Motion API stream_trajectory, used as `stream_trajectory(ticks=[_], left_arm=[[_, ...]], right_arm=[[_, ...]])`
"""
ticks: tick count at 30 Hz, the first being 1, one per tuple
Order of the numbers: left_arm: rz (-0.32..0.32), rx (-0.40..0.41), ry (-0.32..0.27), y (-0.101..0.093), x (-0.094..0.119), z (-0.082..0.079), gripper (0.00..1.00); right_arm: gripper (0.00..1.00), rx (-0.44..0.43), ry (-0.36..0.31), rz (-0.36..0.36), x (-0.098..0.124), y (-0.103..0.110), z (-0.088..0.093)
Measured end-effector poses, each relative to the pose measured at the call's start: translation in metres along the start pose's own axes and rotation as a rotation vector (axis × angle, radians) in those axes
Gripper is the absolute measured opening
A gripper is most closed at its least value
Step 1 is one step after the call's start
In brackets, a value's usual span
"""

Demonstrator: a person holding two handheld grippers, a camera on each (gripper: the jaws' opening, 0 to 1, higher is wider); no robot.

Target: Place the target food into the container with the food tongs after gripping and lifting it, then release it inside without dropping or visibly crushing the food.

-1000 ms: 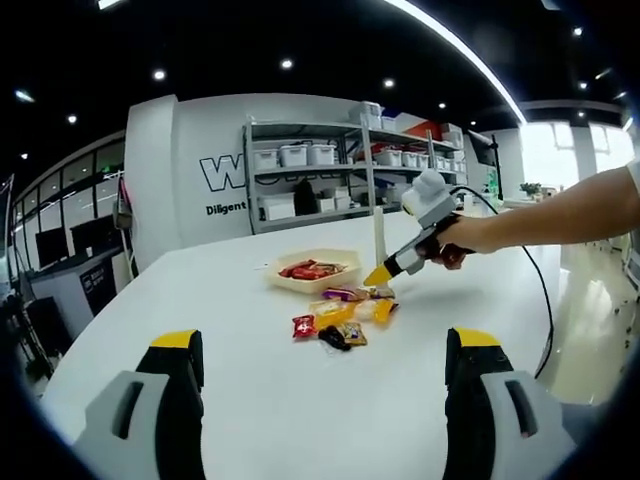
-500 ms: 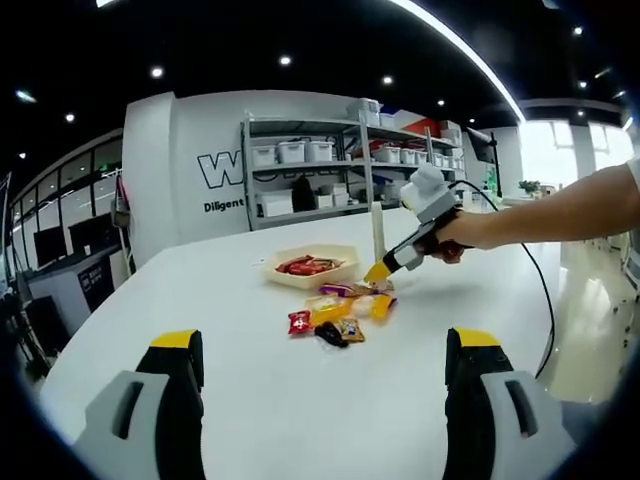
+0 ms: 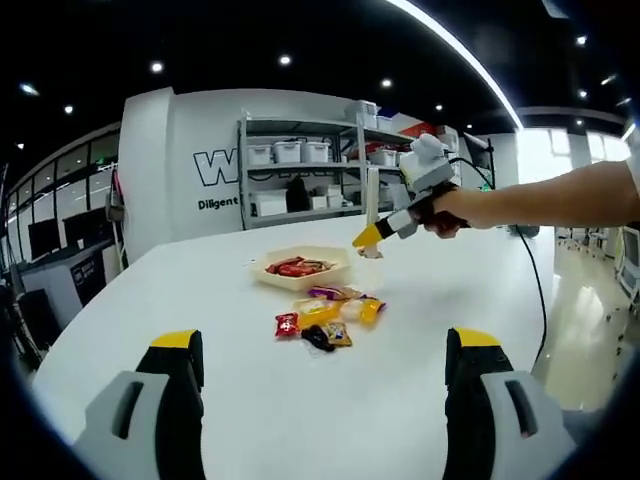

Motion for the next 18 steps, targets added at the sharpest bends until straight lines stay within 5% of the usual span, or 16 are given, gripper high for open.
stream_trajectory(ticks=[8,18], left_arm=[[0.025,0.013,-0.001,-0.004,-0.003,0.002,0.99],[0.026,0.019,-0.004,-0.001,-0.003,0.006,0.99]], right_arm=[[0.14,0.015,-0.019,0.018,0.000,-0.004,-0.021],[0.14,0.018,-0.005,0.027,-0.022,-0.010,-0.025]])
Point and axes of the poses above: the point that each gripper's makers call its tool centre point, and the gripper's own axes: x roughly backward along the fingers, y roughly to its left, z roughly out of its underside, the point moved 10 cm from there along x, roughly backward along the fingers, and after that the axes turned 1 degree about -z, right-handed, at the moved point
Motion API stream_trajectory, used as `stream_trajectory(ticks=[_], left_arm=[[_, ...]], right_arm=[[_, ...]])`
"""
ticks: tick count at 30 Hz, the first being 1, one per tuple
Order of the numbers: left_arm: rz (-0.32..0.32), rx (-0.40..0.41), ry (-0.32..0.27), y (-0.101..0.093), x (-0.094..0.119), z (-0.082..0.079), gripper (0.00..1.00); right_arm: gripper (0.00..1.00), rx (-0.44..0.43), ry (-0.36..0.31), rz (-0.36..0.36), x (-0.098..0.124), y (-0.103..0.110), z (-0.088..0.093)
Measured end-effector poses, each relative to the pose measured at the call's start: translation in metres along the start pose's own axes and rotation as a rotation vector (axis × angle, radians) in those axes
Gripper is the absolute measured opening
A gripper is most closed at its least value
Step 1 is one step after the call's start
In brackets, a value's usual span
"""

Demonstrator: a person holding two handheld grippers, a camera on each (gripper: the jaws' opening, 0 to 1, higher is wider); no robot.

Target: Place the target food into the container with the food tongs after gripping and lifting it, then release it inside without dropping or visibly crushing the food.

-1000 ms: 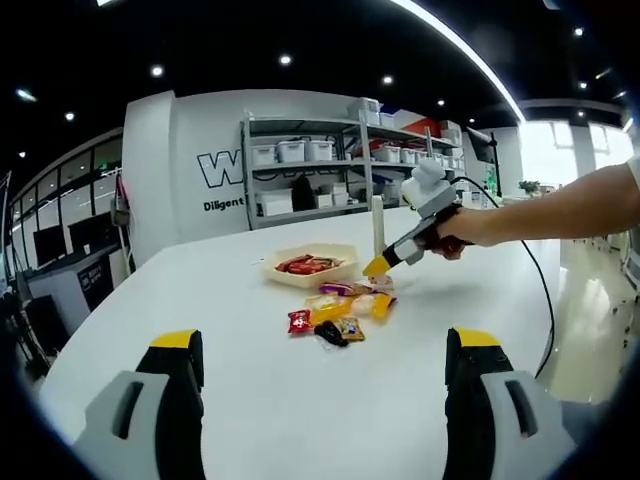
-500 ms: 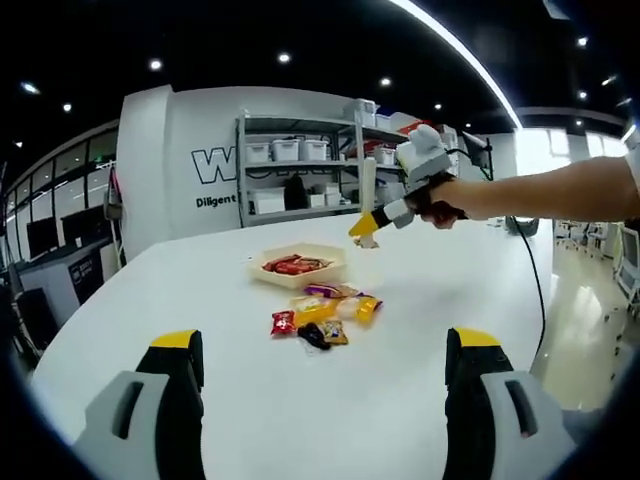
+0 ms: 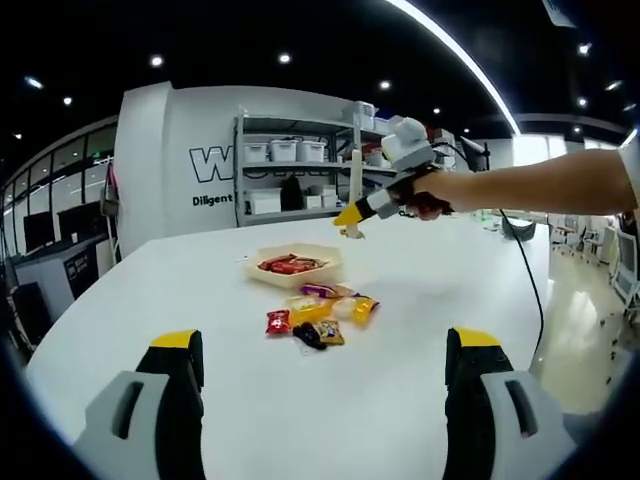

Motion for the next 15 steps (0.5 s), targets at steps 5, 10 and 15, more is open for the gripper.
stream_trajectory(ticks=[5,10,15], left_arm=[[-0.004,-0.005,0.003,0.003,-0.002,0.003,0.99],[-0.017,0.000,-0.016,0.009,-0.004,0.005,0.99],[-0.021,0.005,-0.014,0.014,-0.007,0.008,0.99]], right_arm=[[0.14,-0.006,0.005,0.006,-0.017,-0.005,0.001],[0.14,-0.042,0.026,0.043,-0.033,-0.013,0.007],[0.14,-0.071,0.027,0.044,-0.047,-0.018,0.013]])
Point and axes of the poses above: the point that each gripper's makers call its tool centre point, and the gripper's own axes: x roughly backward along the fingers, y roughly to its left, z roughly out of its underside, the point moved 10 cm from there along x, roughly backward along the fingers, and after that the axes turned 1 degree about -z, right-handed, at the moved point
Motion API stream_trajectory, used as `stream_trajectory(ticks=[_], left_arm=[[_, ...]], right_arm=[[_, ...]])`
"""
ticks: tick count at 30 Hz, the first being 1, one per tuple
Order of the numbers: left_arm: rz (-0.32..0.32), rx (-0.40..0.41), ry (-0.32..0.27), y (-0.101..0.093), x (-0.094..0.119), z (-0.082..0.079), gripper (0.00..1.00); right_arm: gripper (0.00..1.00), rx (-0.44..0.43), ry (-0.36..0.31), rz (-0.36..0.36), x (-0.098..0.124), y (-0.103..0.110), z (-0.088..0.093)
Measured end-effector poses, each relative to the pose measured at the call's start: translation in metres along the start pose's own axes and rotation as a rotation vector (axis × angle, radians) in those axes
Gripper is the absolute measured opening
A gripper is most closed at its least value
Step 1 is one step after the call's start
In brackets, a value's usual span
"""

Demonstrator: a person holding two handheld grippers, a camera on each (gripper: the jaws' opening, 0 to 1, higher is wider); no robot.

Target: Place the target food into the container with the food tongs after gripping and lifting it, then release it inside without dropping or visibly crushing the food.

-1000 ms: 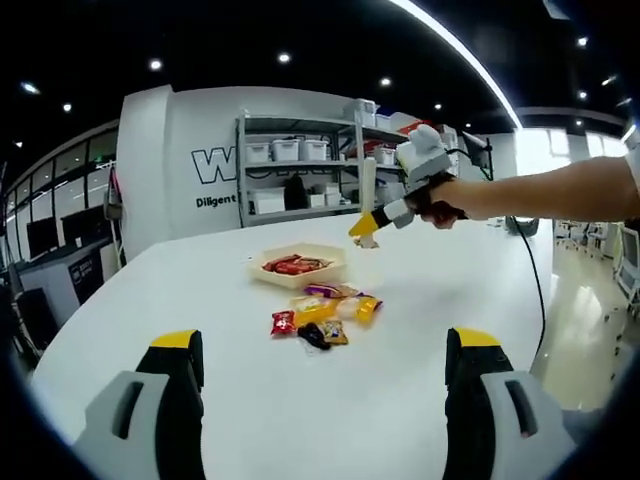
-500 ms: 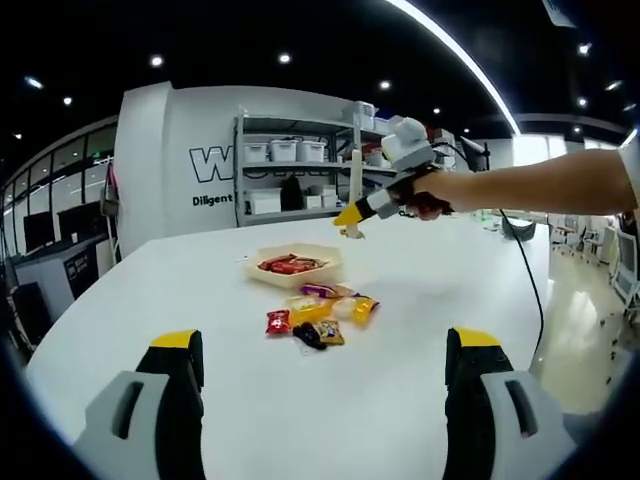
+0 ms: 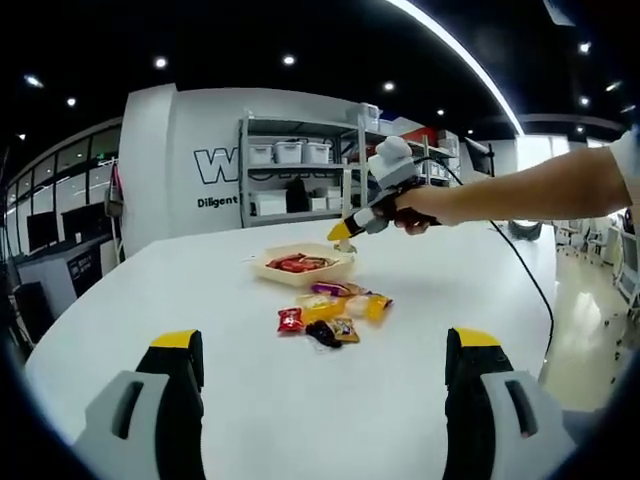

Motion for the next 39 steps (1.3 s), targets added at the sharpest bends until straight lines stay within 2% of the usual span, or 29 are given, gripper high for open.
stream_trajectory(ticks=[7,15,23,28,30,34,39], left_arm=[[-0.007,-0.003,-0.005,0.004,0.000,0.000,0.99],[-0.010,0.000,-0.001,0.007,-0.003,0.002,0.99],[0.001,0.006,0.009,0.007,-0.008,0.007,0.99],[0.007,0.021,0.012,0.008,-0.010,0.012,0.99],[0.009,0.026,0.011,0.009,-0.010,0.014,0.99],[0.000,0.043,0.007,0.015,-0.009,0.016,0.99],[-0.011,0.049,-0.001,0.019,-0.007,0.015,0.99]], right_arm=[[0.14,-0.028,0.012,0.003,-0.025,-0.009,0.004],[0.15,-0.023,0.030,0.001,-0.038,-0.010,0.011],[0.15,-0.003,0.047,0.017,-0.045,-0.012,0.016],[0.15,-0.005,0.038,0.030,-0.051,-0.018,0.011],[0.16,-0.043,0.031,0.039,-0.055,-0.021,0.009],[0.17,-0.044,0.022,0.078,-0.058,-0.023,0.007],[0.17,-0.080,0.010,0.084,-0.054,-0.022,0.007]])
Point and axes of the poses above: the point that each gripper's makers call its tool centre point, and the gripper's own axes: x roughly backward along the fingers, y roughly to its left, z roughly out of its underside, the point moved 10 cm from there along x, roughly backward along the fingers, and after that the axes turned 1 degree about -z, right-handed, at the moved point
